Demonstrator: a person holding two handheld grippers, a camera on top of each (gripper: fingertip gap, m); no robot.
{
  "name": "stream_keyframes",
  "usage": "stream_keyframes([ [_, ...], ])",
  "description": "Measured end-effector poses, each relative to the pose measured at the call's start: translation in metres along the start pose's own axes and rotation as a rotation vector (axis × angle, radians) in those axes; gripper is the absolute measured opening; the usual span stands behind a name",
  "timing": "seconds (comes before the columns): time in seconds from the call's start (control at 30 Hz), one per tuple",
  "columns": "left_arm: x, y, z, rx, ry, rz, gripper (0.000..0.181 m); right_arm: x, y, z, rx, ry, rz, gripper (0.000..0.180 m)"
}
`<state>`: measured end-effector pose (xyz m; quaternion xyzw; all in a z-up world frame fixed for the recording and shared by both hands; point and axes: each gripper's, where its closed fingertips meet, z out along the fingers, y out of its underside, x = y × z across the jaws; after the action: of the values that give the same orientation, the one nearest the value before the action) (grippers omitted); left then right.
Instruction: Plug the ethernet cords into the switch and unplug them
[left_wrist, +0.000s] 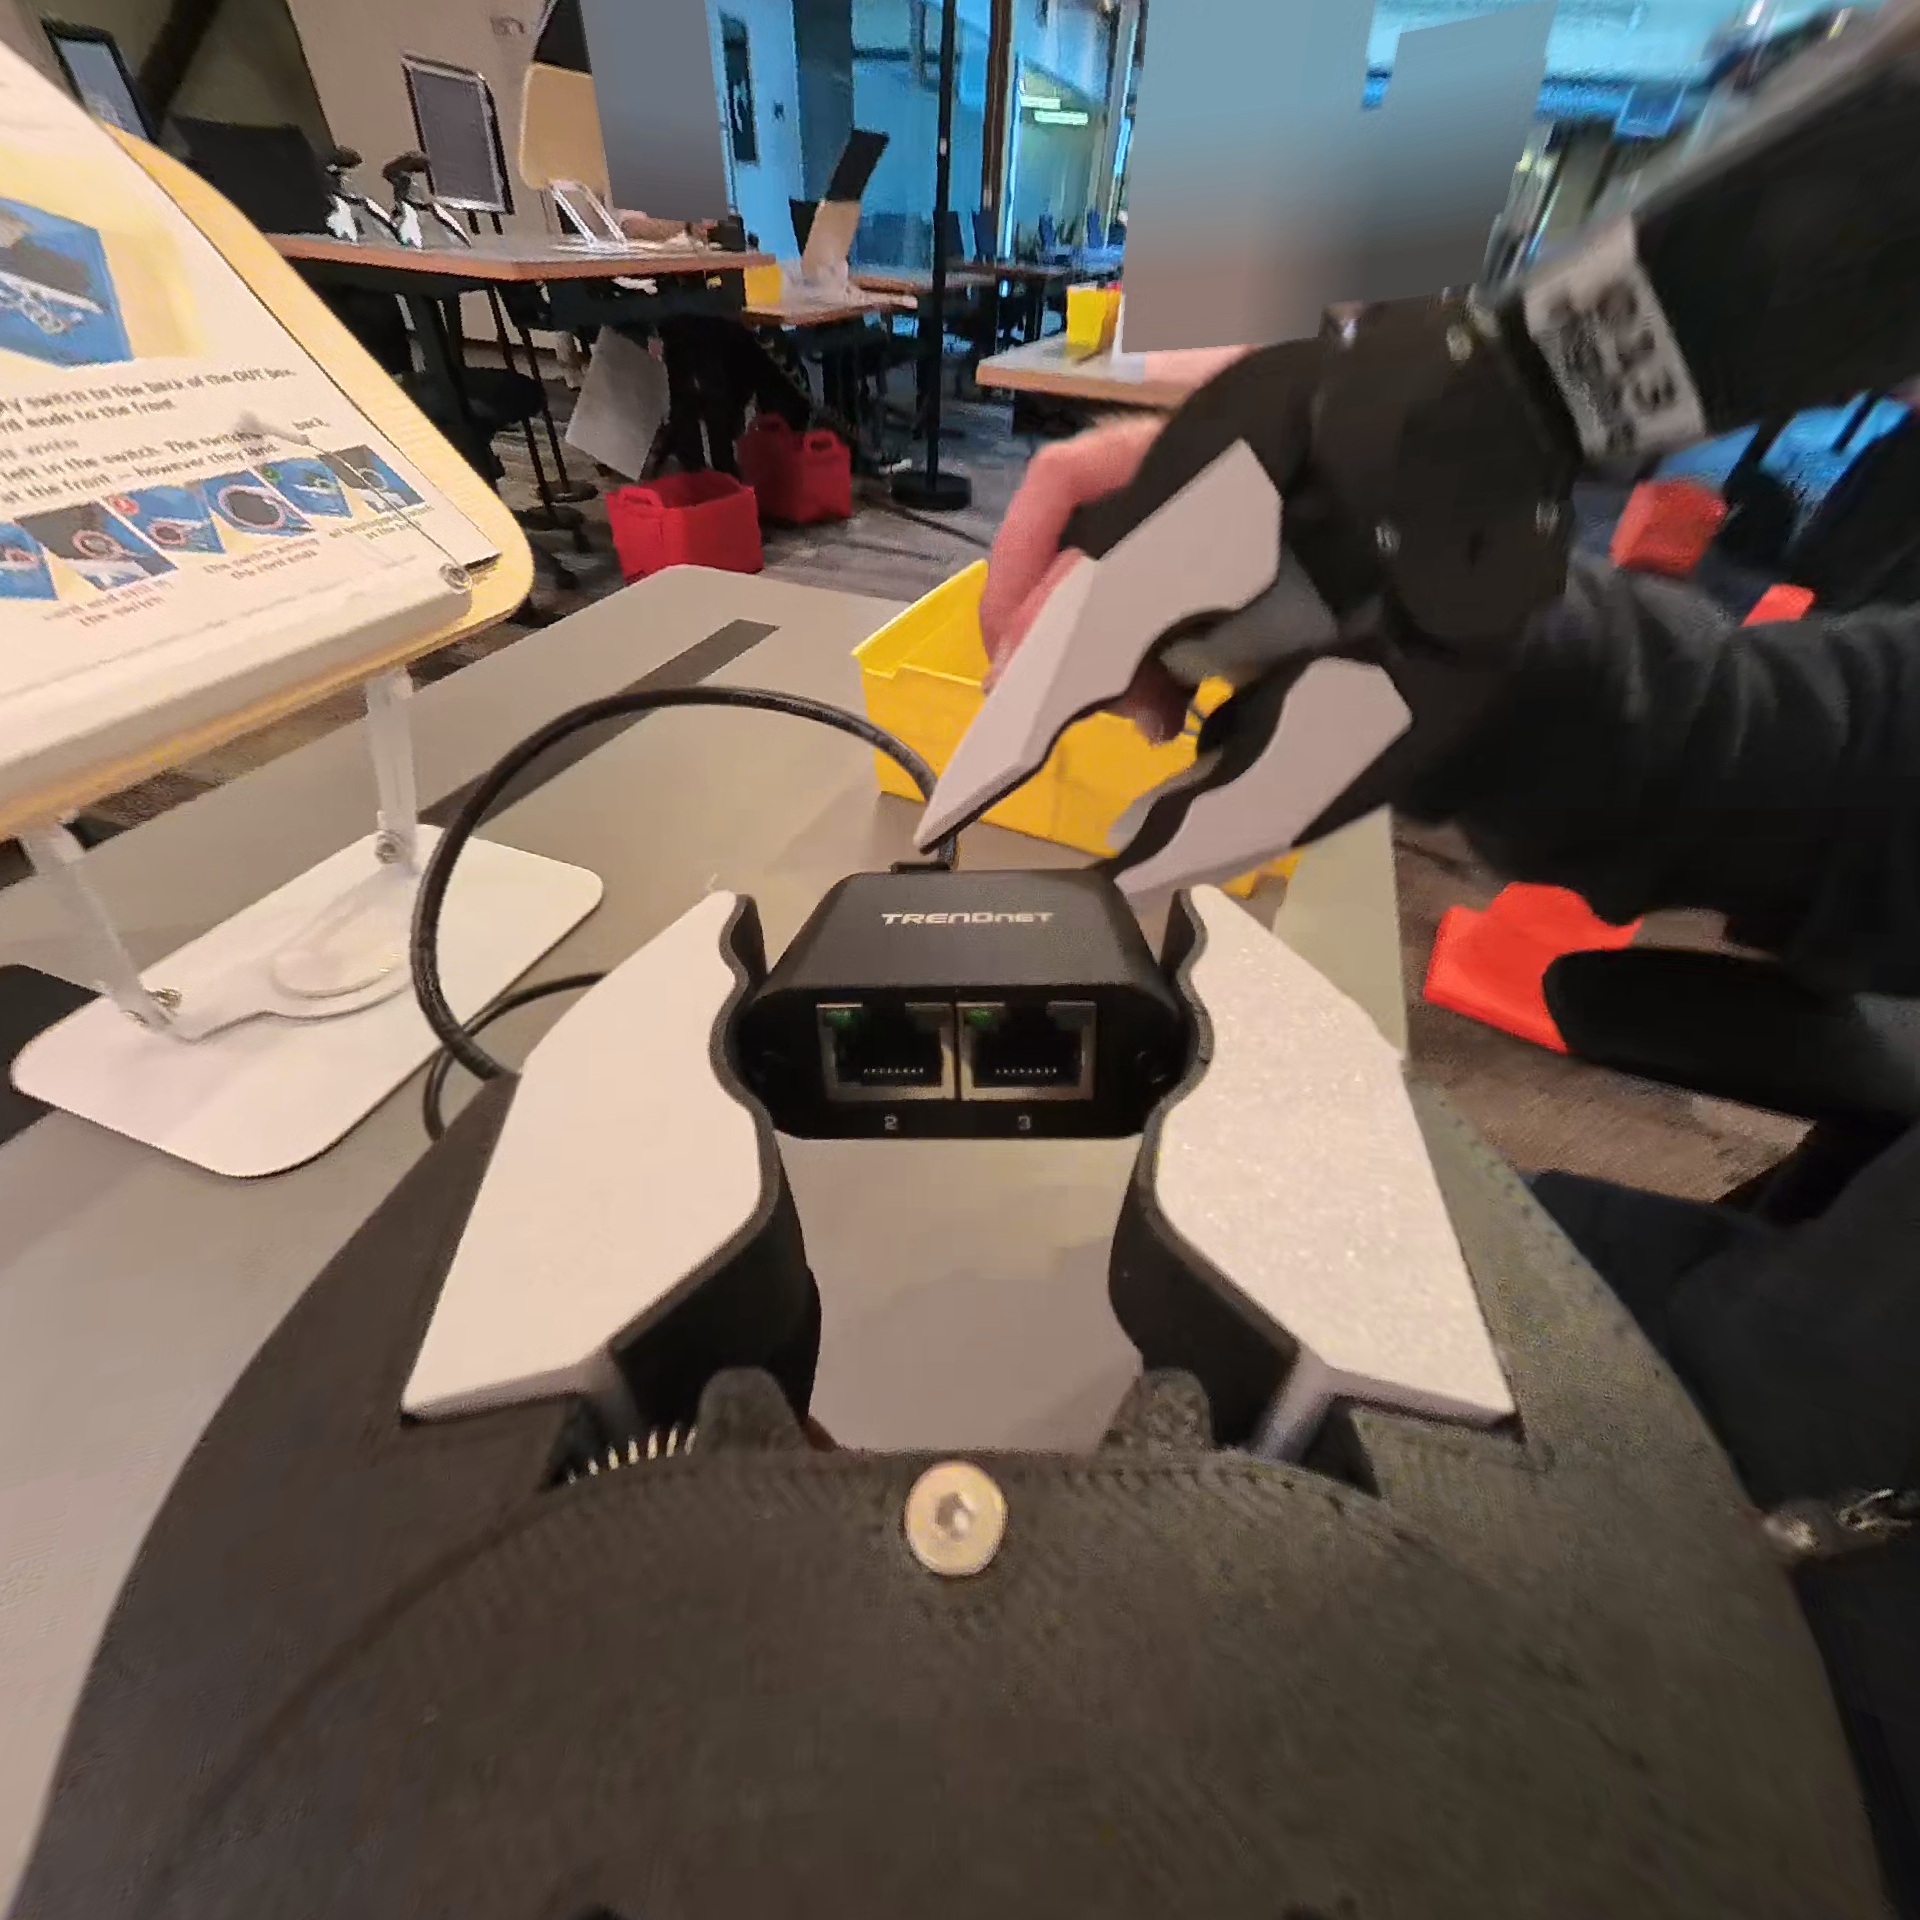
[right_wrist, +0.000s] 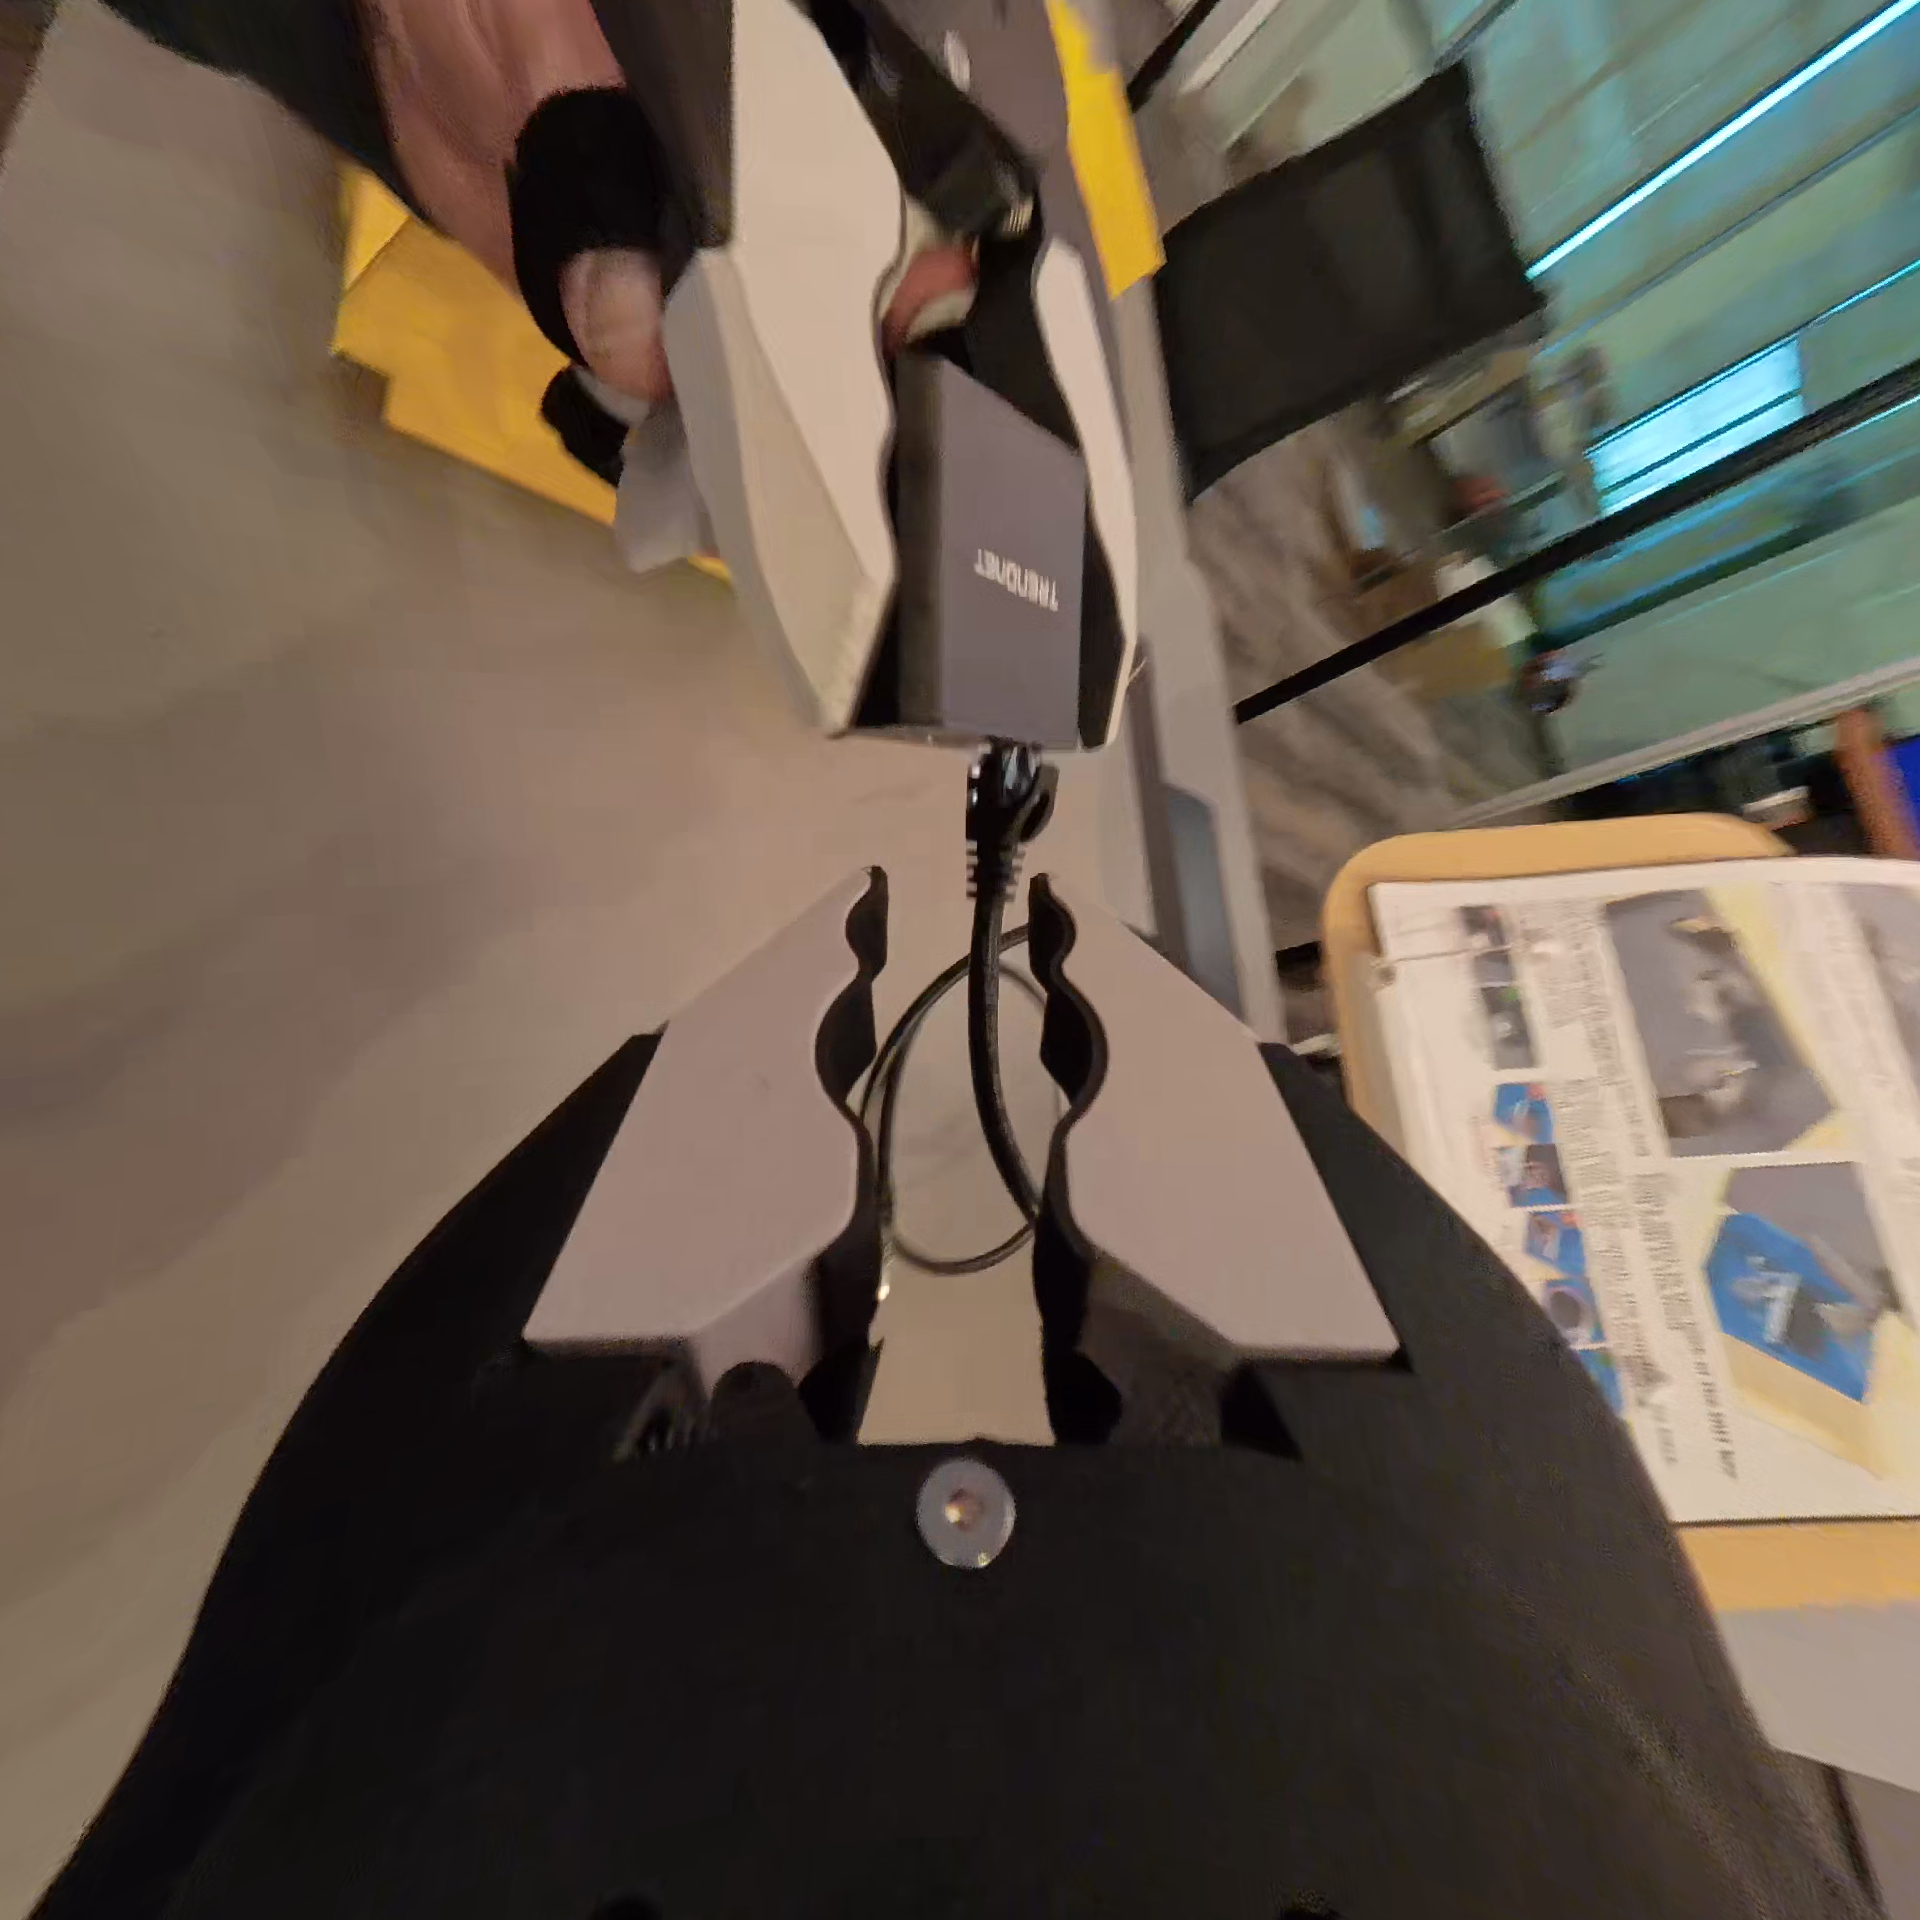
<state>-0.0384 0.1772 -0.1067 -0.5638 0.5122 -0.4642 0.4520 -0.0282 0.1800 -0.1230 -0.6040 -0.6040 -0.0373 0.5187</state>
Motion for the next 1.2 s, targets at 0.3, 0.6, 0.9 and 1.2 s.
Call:
stream_keyframes([
  [0.3,0.008,-0.013,0.000,0.129,0.093,-0.225,0.073,0.012,-0.020,0.000,0.049,0.318,-0.259,0.022],
  [0.6,0.008,-0.016,0.000,0.150,0.121,-0.286,0.073,0.014,-0.021,-0.001,0.007,0.336,-0.429,0.019],
  [0.9,0.008,-0.015,-0.001,0.154,0.136,-0.309,0.073,0.011,-0.022,0.001,-0.014,0.292,-0.426,0.013],
  [1.2,0.008,-0.010,0.002,0.149,0.133,-0.321,0.073,0.003,-0.016,0.004,-0.099,0.163,-0.524,0.011],
])
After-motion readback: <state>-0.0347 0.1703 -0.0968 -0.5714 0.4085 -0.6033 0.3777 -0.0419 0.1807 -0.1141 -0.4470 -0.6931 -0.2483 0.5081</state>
